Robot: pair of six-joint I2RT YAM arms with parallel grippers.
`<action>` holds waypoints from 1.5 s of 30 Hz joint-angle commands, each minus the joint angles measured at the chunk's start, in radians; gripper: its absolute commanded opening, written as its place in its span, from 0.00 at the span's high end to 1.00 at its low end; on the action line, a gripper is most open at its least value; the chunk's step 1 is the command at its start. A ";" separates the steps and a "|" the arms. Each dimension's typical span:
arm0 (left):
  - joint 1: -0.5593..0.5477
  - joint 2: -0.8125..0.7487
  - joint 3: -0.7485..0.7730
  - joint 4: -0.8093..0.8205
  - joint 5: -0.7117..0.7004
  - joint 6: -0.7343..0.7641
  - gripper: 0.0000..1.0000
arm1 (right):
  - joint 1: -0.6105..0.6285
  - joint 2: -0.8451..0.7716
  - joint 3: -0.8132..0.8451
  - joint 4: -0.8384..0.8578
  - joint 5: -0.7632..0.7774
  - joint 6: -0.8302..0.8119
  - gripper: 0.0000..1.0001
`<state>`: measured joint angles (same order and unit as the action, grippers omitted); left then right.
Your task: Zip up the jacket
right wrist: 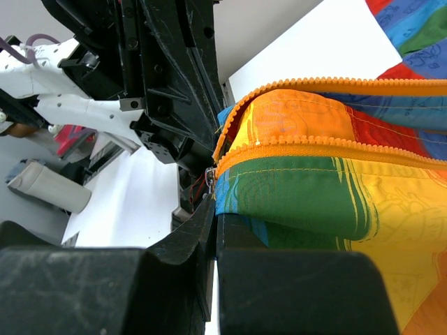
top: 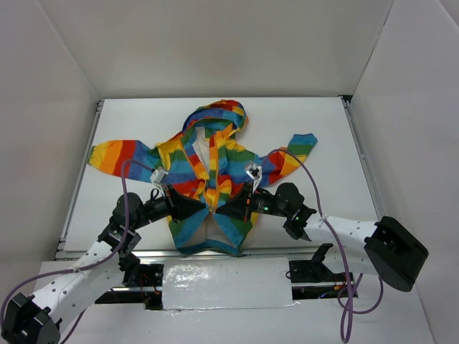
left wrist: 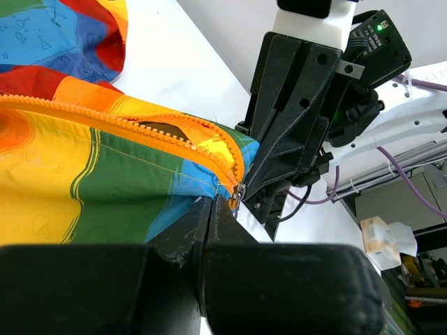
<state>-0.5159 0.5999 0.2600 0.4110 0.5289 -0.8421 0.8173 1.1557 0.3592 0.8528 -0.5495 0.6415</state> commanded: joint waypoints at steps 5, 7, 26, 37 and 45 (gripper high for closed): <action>-0.003 0.005 0.025 0.048 0.017 -0.008 1.00 | -0.004 -0.017 0.024 0.042 -0.007 -0.017 1.00; -0.003 -0.002 0.025 0.046 0.017 -0.008 1.00 | -0.004 -0.013 0.030 0.038 -0.006 -0.017 1.00; -0.003 -0.005 0.004 0.051 0.039 0.001 1.00 | -0.004 -0.007 0.090 -0.060 0.016 -0.016 1.00; -0.003 0.000 0.005 0.037 0.052 0.035 1.00 | -0.004 -0.024 0.138 -0.198 0.045 -0.008 1.00; -0.003 0.035 -0.010 0.029 0.063 0.080 1.00 | -0.004 -0.068 0.162 -0.299 0.042 -0.019 1.00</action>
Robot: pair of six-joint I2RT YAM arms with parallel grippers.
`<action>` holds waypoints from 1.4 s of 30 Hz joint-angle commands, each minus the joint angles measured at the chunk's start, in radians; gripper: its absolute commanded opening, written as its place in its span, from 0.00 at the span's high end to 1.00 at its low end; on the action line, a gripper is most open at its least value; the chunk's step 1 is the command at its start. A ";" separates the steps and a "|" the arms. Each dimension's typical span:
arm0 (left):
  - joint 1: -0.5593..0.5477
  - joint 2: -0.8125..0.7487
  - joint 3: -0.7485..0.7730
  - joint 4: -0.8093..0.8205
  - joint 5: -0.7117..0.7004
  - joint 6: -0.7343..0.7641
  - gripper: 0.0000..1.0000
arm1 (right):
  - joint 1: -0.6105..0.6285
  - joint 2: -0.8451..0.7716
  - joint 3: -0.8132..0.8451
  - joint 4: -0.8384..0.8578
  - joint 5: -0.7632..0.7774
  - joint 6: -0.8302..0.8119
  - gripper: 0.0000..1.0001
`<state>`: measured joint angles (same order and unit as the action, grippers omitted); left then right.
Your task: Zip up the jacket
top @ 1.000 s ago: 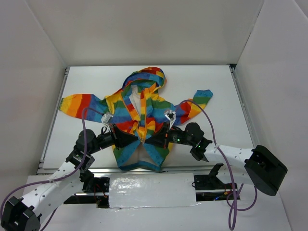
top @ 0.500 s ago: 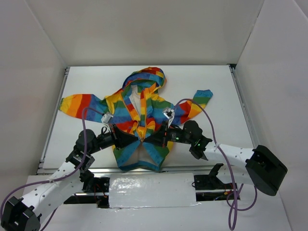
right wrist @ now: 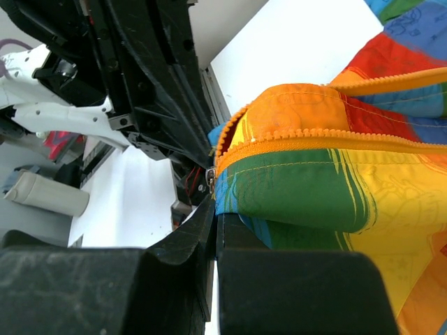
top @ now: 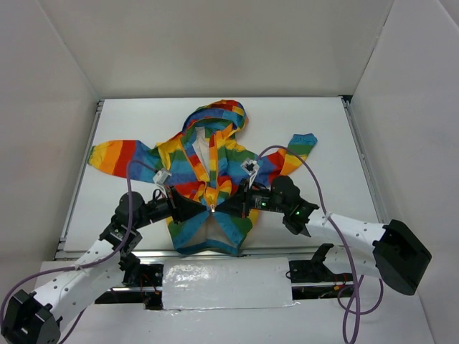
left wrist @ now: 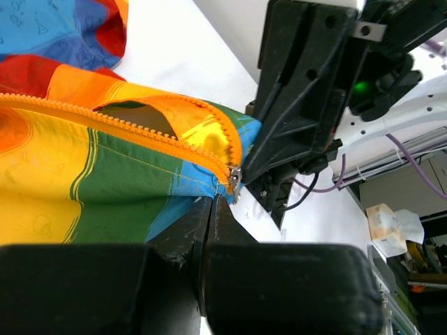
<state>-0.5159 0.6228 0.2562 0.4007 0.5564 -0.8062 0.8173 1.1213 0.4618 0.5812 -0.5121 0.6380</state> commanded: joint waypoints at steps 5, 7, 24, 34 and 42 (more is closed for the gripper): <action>-0.004 0.055 -0.018 0.076 0.074 0.050 1.00 | -0.004 -0.028 0.069 -0.066 -0.005 -0.041 1.00; -0.004 0.074 -0.024 0.110 0.102 0.047 1.00 | -0.003 -0.012 0.086 -0.087 -0.022 -0.052 1.00; -0.010 0.163 -0.097 0.429 0.316 0.006 1.00 | -0.032 0.038 0.192 -0.330 -0.144 -0.227 1.00; -0.032 0.186 -0.069 0.301 0.267 0.099 1.00 | -0.069 0.045 0.256 -0.409 -0.224 -0.253 1.00; -0.039 0.224 -0.049 0.214 0.220 0.140 1.00 | -0.072 0.038 0.264 -0.458 -0.241 -0.271 1.00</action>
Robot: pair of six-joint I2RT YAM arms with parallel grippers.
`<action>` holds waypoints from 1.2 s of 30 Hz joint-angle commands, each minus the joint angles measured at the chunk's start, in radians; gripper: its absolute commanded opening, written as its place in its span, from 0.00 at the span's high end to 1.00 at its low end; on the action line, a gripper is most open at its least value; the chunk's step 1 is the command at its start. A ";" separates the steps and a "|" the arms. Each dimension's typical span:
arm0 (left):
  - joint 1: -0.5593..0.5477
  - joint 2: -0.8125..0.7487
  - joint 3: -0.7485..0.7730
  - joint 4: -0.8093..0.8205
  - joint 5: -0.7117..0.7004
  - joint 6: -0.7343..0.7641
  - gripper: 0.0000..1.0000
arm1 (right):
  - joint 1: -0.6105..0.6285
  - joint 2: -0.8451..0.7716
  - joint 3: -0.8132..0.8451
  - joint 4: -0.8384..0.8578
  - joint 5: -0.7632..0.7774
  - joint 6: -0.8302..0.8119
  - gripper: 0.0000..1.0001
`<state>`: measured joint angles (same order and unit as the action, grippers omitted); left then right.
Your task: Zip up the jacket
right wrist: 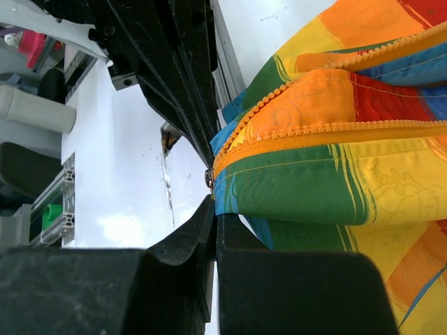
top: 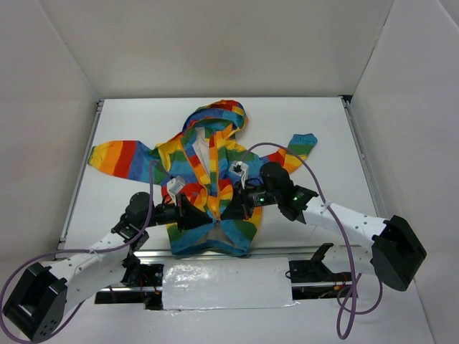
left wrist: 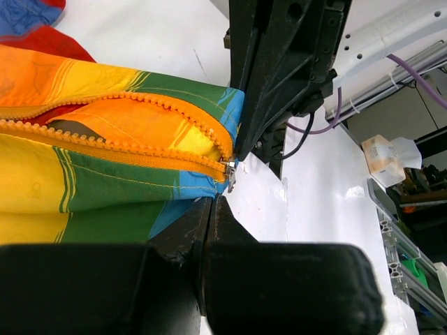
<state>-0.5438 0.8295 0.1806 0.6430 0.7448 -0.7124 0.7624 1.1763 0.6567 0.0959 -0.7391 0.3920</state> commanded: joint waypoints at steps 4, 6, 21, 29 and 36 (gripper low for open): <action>-0.018 0.054 0.030 -0.019 0.041 0.051 1.00 | -0.017 0.002 0.080 0.025 -0.022 -0.024 1.00; -0.022 0.059 0.025 -0.002 0.041 0.048 1.00 | -0.017 0.011 0.078 0.028 -0.008 -0.021 1.00; -0.030 0.262 -0.023 0.225 0.037 -0.030 1.00 | -0.017 0.138 0.014 0.136 0.132 0.160 0.99; -0.068 0.298 -0.093 0.314 0.001 -0.082 1.00 | -0.003 0.203 -0.066 0.186 0.142 0.211 0.92; -0.123 0.319 -0.116 0.330 -0.042 -0.085 1.00 | 0.005 0.232 -0.100 0.238 0.147 0.238 0.92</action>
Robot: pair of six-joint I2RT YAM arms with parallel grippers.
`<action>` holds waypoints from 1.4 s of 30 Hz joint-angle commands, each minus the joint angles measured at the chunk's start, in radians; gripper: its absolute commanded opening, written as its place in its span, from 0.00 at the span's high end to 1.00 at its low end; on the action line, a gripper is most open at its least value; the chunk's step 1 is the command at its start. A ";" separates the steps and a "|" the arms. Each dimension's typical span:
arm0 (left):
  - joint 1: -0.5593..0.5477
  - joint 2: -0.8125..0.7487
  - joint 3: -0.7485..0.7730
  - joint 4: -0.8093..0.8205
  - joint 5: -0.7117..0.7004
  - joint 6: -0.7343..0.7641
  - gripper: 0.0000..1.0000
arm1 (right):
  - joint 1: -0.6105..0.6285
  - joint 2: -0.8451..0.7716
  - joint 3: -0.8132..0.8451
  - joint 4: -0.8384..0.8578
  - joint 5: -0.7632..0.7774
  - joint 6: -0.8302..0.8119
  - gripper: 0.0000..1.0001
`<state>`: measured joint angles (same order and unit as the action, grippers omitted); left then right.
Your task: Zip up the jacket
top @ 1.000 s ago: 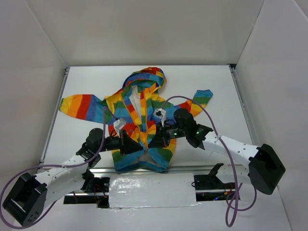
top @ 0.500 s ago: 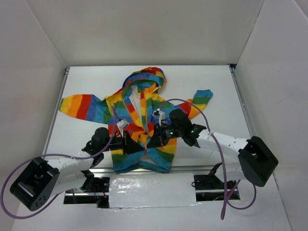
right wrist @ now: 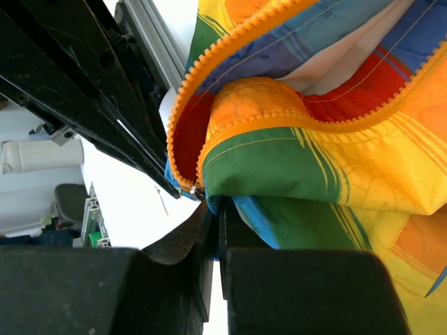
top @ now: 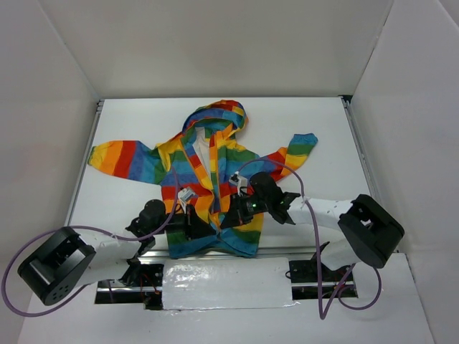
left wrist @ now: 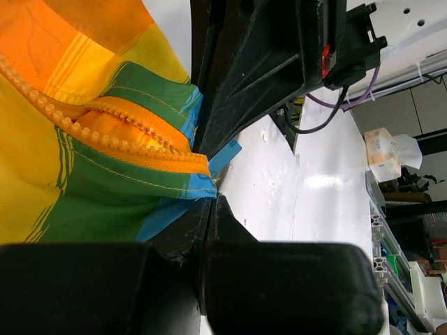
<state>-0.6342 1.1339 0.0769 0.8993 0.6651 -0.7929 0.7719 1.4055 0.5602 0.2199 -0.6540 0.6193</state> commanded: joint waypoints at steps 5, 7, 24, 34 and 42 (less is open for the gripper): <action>-0.047 0.076 0.003 0.069 0.016 0.000 1.00 | -0.003 -0.020 -0.014 0.127 0.062 0.017 0.90; -0.050 0.093 0.015 0.035 -0.002 0.012 1.00 | -0.003 -0.020 -0.013 0.121 0.063 0.014 0.89; -0.051 0.112 0.060 -0.059 -0.082 0.040 1.00 | 0.000 -0.068 -0.026 0.052 0.119 -0.009 0.55; -0.050 0.136 0.055 -0.005 -0.056 0.029 1.00 | 0.001 -0.249 -0.016 -0.086 0.349 0.007 0.36; -0.051 0.136 0.066 -0.013 -0.053 0.040 1.00 | 0.221 -0.361 -0.049 -0.169 0.624 0.149 0.33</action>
<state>-0.6800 1.2678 0.1104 0.8310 0.5896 -0.7841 0.8986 1.0912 0.5297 0.0795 -0.1799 0.6899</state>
